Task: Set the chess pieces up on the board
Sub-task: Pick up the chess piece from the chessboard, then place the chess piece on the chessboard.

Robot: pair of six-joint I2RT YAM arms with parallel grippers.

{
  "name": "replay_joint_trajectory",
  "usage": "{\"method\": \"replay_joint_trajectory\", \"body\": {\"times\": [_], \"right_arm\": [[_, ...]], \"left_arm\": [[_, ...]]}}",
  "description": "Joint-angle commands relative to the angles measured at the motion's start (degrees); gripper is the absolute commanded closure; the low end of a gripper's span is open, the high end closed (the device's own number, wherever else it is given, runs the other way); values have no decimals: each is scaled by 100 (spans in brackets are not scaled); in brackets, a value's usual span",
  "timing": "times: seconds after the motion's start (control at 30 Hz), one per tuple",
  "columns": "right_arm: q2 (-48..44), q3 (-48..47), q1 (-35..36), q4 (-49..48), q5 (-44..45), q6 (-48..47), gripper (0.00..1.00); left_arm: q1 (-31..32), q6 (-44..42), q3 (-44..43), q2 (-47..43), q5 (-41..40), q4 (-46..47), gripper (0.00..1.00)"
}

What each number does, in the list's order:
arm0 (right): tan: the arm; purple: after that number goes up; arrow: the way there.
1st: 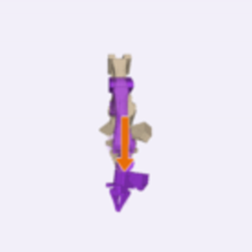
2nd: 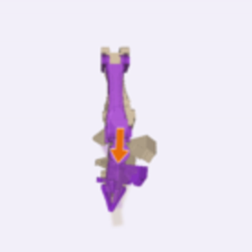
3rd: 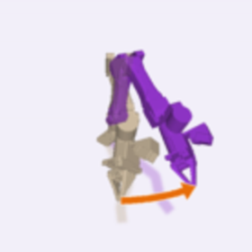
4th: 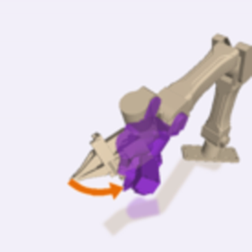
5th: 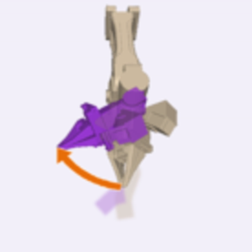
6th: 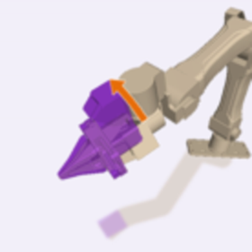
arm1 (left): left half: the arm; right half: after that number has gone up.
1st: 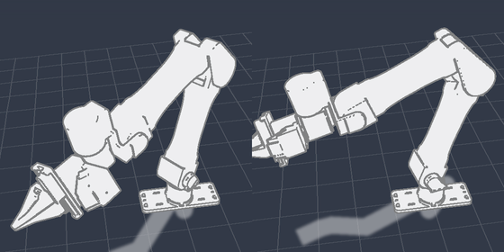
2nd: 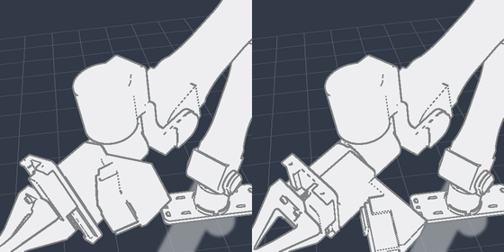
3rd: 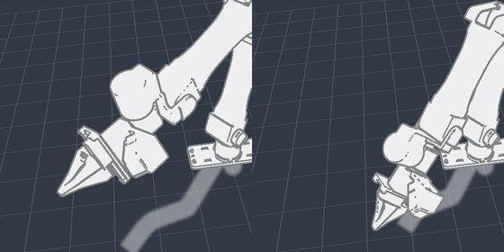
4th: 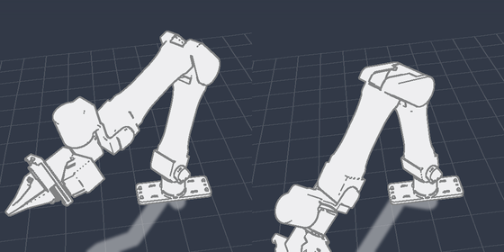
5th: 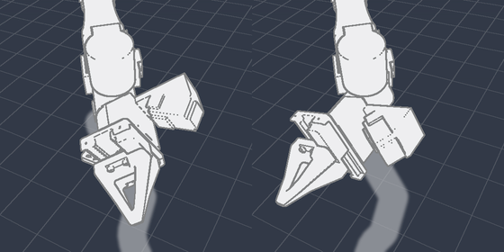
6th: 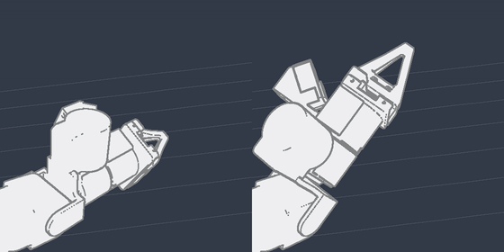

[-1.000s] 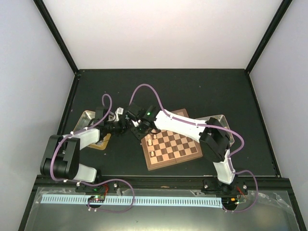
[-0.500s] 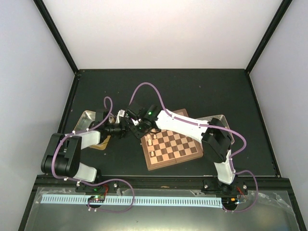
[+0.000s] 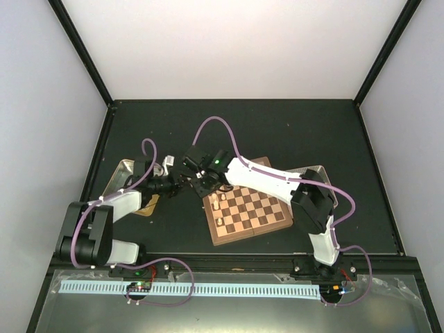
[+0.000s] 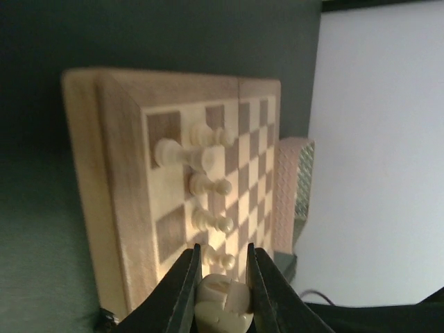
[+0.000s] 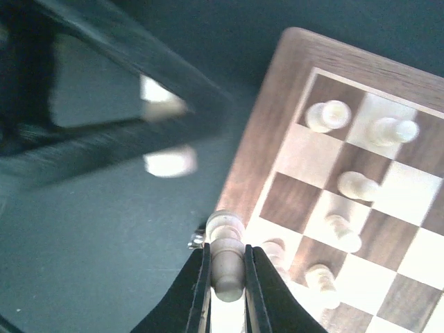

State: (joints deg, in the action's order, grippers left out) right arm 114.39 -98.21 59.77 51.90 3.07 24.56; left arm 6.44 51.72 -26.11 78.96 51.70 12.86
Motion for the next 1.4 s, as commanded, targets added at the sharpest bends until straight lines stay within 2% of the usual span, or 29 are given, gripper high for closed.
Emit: {"method": "replay_joint_trajectory", "body": {"times": [0.0, 0.1, 0.2, 0.73, 1.07, 1.37], "right_arm": [[79, -24, -232, 267, 353, 359, 97], [239, -140, -306, 404, 417, 381, 97], [417, -280, -317, 500, 455, 367, 97], [949, -664, -317, 709, 435, 349, 95], [869, -535, -317, 737, 203, 304, 92], [945, -562, -317, 743, 209, 328, 84]], "left_arm": [[-181, -483, -122, -497, -1117, -781, 94], [-225, -762, -223, -785, -1379, -1284, 94], [-251, -842, -220, -846, -1424, -1384, 94], [-249, -918, -172, -750, -1315, -1353, 94], [-248, -933, -164, -716, -1289, -1325, 94], [-248, -958, -175, -715, -1276, -1352, 94]]}}
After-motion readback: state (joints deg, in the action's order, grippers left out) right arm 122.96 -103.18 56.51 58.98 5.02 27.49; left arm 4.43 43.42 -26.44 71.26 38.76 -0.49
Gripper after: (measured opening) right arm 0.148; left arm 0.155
